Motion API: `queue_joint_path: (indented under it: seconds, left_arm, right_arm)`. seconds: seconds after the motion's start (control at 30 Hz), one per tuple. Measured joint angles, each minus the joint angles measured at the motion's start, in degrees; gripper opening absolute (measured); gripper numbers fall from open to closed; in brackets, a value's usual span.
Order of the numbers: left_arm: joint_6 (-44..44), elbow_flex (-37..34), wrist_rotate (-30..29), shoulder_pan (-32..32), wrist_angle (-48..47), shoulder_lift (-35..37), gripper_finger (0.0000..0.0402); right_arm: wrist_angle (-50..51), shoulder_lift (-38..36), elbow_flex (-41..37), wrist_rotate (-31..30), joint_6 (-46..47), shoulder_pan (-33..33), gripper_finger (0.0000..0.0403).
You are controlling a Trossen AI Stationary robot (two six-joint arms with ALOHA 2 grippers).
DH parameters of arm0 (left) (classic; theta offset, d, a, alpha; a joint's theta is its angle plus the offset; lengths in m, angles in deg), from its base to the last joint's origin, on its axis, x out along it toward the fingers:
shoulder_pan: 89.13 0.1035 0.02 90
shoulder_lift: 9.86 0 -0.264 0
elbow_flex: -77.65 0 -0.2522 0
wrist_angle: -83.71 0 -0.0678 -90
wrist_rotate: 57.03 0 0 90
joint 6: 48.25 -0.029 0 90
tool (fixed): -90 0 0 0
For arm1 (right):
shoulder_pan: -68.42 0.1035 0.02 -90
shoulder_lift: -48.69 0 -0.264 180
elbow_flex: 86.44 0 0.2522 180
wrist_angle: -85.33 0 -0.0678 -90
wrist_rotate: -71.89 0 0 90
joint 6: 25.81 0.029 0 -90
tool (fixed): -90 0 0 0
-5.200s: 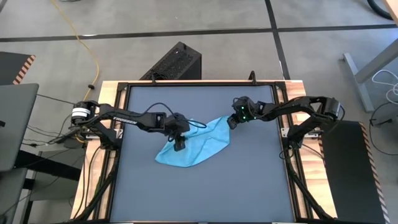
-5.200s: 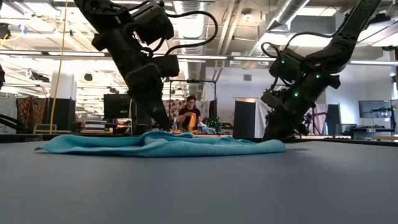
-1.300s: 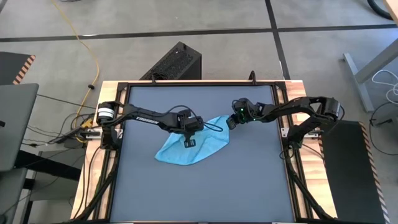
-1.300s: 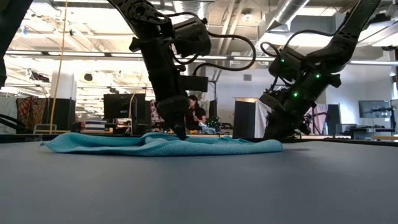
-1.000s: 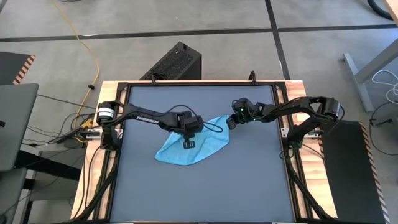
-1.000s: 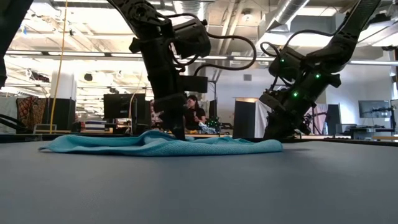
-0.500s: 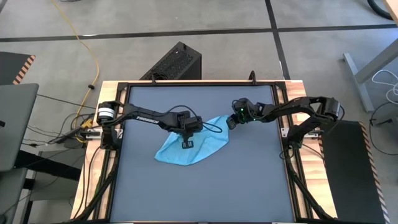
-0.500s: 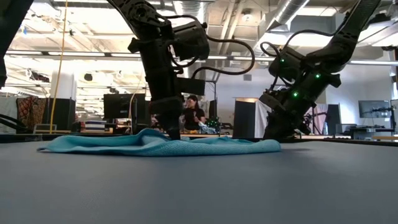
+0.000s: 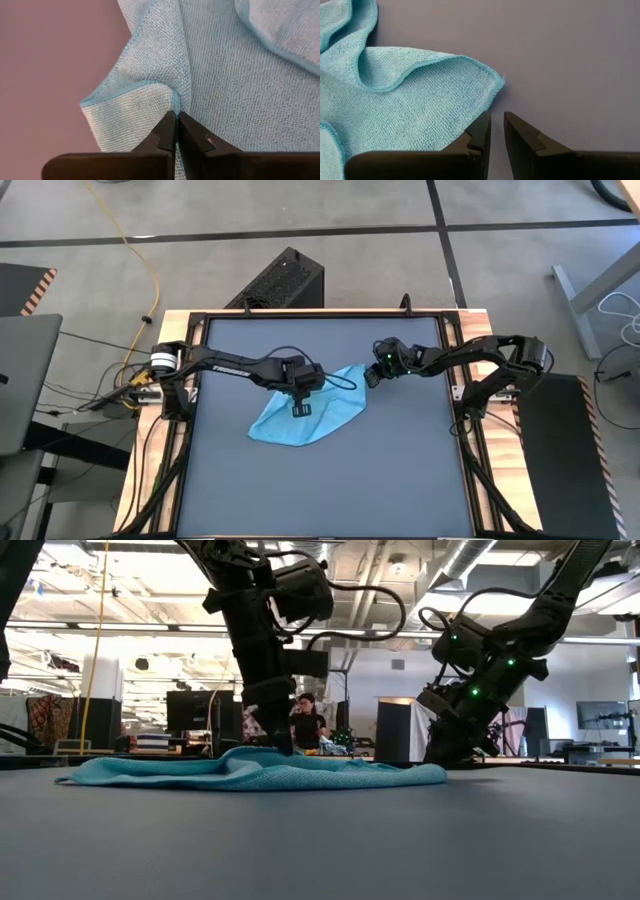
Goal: Roll towel
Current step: Fold the blue microfiber towel
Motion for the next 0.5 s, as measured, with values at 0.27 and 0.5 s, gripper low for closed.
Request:
queue_joint_path:
  seconds: [0.27, 0.5]
  left_arm:
    - [0.07, 0.00, 0.02, -0.01, -0.03, 0.06, 0.0000]
    - [0.29, 0.00, 0.02, -0.01, 0.00, 0.06, 0.0000]
  right_arm:
    - [0.00, 0.00, 0.00, 0.00, 0.01, 0.00, 0.0082]
    - [0.00, 0.00, 0.00, 0.00, 0.06, 0.00, 0.0082]
